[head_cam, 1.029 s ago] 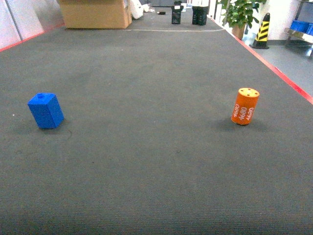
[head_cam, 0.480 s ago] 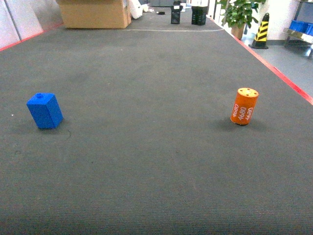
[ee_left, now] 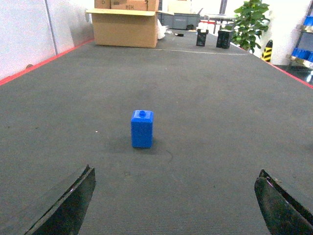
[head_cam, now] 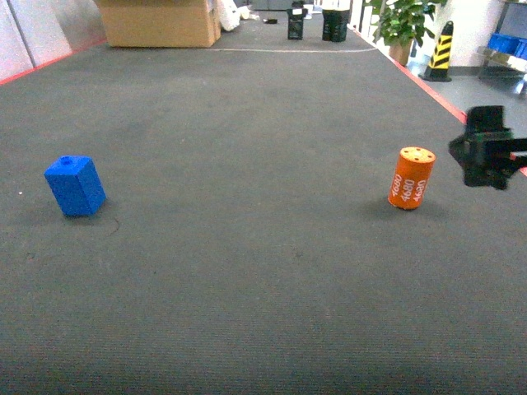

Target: Sort blue parts and orange caps into right shelf containers

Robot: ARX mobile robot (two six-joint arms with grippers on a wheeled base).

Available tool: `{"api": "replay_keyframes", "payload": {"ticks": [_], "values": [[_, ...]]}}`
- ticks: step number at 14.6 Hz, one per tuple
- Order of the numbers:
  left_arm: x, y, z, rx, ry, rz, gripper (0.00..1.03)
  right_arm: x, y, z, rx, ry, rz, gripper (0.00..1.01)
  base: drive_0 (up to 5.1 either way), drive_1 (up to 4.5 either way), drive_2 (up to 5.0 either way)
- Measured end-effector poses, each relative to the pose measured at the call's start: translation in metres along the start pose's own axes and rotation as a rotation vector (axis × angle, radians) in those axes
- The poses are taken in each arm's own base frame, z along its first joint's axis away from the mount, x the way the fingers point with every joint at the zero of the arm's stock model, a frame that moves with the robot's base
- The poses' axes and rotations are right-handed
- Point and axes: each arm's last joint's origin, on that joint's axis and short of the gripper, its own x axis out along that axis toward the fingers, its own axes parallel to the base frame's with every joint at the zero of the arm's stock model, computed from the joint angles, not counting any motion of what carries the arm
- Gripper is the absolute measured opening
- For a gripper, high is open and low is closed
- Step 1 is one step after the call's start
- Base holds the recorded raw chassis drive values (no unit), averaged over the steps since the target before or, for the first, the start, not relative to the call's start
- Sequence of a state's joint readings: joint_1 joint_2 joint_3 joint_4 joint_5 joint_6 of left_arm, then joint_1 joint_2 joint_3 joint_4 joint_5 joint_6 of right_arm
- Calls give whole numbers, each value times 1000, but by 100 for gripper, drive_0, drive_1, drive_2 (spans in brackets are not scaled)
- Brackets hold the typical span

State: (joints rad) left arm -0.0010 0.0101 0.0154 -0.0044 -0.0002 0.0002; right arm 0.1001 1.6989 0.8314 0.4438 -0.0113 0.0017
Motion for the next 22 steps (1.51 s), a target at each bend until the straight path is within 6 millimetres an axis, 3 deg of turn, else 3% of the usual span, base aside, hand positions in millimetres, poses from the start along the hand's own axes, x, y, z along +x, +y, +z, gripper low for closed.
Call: {"api": "replay_keyframes", "payload": {"ticks": [4, 7, 12, 13, 17, 22], "values": [[0, 0, 0, 0, 0, 0, 98, 54, 15, 23, 25, 50, -39, 98, 0, 0, 0], [0, 0, 0, 0, 0, 0, 98, 83, 21, 35, 31, 72, -67, 98, 0, 0, 0], [0, 0, 0, 0, 0, 0, 98, 111, 31, 46, 38, 108, -80, 98, 0, 0, 0], [0, 0, 0, 0, 0, 0, 98, 132, 32, 31, 26, 165, -118, 98, 0, 0, 0], [0, 0, 0, 0, 0, 0, 98, 149, 26, 1, 16, 237, -155, 98, 0, 0, 0], [0, 0, 0, 0, 0, 1, 98, 146, 22, -2, 8, 164, -142, 47, 0, 0, 0]]}}
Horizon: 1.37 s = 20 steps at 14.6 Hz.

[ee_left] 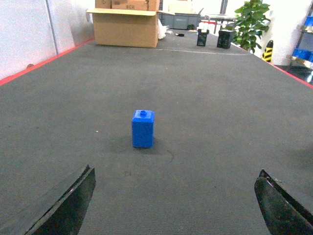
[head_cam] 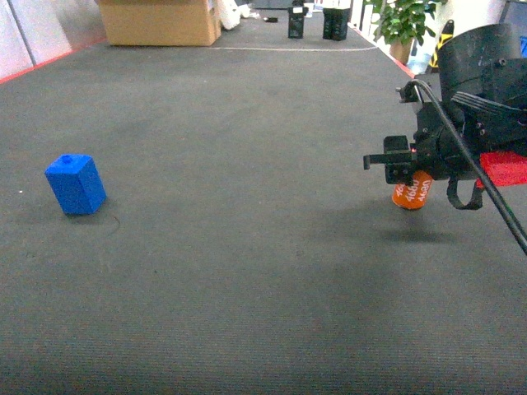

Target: Sort blue parts and orange caps into right shelf containers

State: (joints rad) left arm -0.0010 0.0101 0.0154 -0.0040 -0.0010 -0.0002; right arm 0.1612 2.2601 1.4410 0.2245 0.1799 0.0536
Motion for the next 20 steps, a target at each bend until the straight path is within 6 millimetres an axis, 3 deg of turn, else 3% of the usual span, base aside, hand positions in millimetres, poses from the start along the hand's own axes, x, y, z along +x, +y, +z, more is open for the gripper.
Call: {"api": "replay_keyframes", "payload": {"ticks": [1, 3, 6, 8, 9, 12, 14, 17, 20], "values": [[0, 0, 0, 0, 0, 0, 98, -6, -4, -4, 3, -11, 9, 45, 0, 0, 0], [0, 0, 0, 0, 0, 0, 98, -39, -21, -12, 7, -62, 13, 45, 0, 0, 0], [0, 0, 0, 0, 0, 0, 98, -131, -53, -11, 20, -262, 35, 45, 0, 0, 0], [0, 0, 0, 0, 0, -1, 98, -181, -66, -47, 4, -263, 47, 45, 0, 0, 0], [2, -1, 0, -8, 18, 92, 98, -190, -67, -66, -10, -219, 52, 45, 0, 0, 0], [44, 5, 20, 26, 117, 269, 98, -189, -66, -66, -23, -223, 58, 45, 0, 0, 0], [89, 6, 30, 58, 193, 162, 98, -189, -66, -66, -23, -223, 58, 45, 0, 0, 0], [159, 17, 12, 108, 397, 70, 98, -188, -66, -66, -23, -222, 58, 45, 0, 0, 0], [227, 28, 6, 84, 484, 27, 98, -188, -66, -66, -23, -222, 58, 45, 0, 0, 0]]}}
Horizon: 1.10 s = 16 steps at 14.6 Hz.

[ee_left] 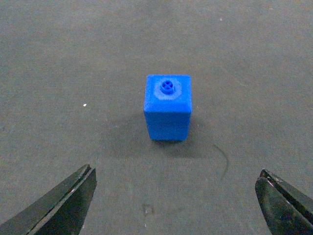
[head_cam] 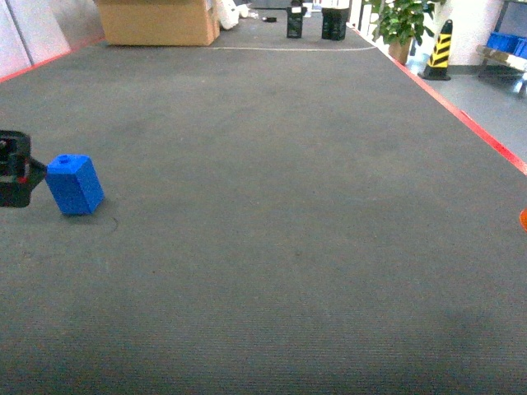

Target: Sort blue parts and orange caps into right shelf containers

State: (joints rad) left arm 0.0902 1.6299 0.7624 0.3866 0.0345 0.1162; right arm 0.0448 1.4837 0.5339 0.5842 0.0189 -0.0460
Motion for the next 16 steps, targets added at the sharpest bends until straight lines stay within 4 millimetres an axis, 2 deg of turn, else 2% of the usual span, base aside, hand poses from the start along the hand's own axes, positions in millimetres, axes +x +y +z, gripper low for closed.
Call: {"api": "replay_keyframes", "payload": {"ticks": [1, 5, 8, 11, 16], "values": [[19, 2, 10, -8, 12, -9, 98, 0, 0, 0, 0, 0, 0, 45, 0, 0, 0], [75, 14, 44, -24, 36, -18, 98, 0, 0, 0, 0, 0, 0, 45, 0, 0, 0], [111, 24, 56, -32, 62, -28, 98, 0, 0, 0, 0, 0, 0, 45, 0, 0, 0], [133, 34, 58, -40, 74, -25, 98, 0, 0, 0, 0, 0, 0, 45, 0, 0, 0], [153, 37, 44, -74, 102, -29, 98, 0, 0, 0, 0, 0, 0, 45, 0, 0, 0]]}}
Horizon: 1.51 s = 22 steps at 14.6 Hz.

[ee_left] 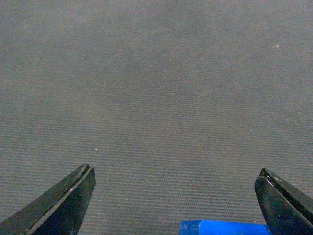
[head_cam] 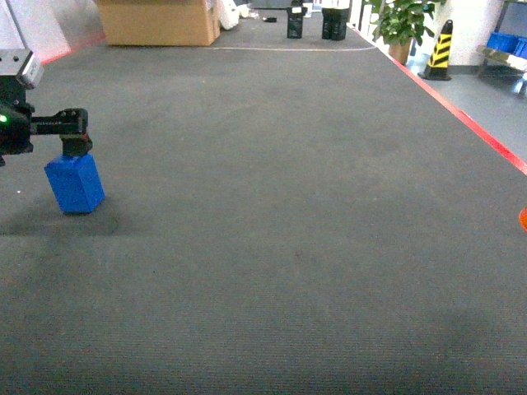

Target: Sort blue parts and orange caps into right shelf containers

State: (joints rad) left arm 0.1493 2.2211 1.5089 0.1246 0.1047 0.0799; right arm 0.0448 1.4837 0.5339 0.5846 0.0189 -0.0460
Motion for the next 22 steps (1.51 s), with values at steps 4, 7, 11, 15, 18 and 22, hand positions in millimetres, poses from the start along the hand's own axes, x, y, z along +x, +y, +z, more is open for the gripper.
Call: {"api": "replay_keyframes", "payload": {"ticks": [4, 7, 11, 15, 18, 22], "values": [[5, -2, -4, -38, -8, -12, 98, 0, 0, 0, 0, 0, 0, 44, 0, 0, 0], [-5, -2, -7, -33, -3, -8, 98, 0, 0, 0, 0, 0, 0, 44, 0, 0, 0], [-15, -4, -8, -20, 3, -14, 98, 0, 0, 0, 0, 0, 0, 44, 0, 0, 0], [-18, -8, -8, -16, 0, -27, 98, 0, 0, 0, 0, 0, 0, 44, 0, 0, 0], [-22, -19, -11, -4, 9, -59, 98, 0, 0, 0, 0, 0, 0, 44, 0, 0, 0], [-21, -25, -17, 2, 22, -72, 98, 0, 0, 0, 0, 0, 0, 44, 0, 0, 0]]}}
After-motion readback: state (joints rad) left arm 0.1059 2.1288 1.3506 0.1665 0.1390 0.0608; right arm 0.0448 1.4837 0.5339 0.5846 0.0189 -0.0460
